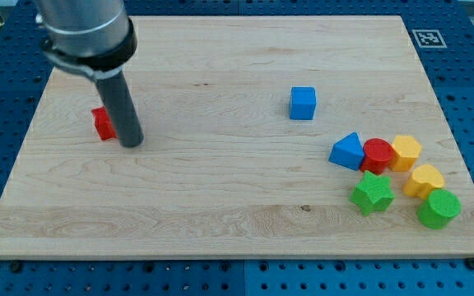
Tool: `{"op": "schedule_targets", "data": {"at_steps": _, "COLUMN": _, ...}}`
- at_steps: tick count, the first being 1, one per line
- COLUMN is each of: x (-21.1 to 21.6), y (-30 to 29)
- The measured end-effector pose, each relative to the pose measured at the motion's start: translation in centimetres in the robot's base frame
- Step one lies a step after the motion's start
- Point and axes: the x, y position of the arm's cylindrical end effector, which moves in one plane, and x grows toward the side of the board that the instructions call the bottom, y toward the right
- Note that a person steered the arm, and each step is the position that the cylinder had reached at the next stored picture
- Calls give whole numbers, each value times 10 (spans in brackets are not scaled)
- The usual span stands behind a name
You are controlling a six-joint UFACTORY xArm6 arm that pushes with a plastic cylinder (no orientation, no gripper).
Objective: Point your arm right side of the blue cube
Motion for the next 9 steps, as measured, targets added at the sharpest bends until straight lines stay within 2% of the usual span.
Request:
{"op": "schedule_targets", "data": {"at_steps": 1, "x": 10, "y": -5}}
{"op": "schedule_targets", "data": {"at_steps": 3, "x": 10, "y": -62}}
{"op": "schedule_targets", "data": {"at_steps": 4, "x": 9, "y": -63}}
{"op": "schedule_targets", "data": {"at_steps": 6, "x": 7, "y": -15}}
{"op": "schedule_targets", "data": {"at_steps": 9, "x": -8, "y": 126}}
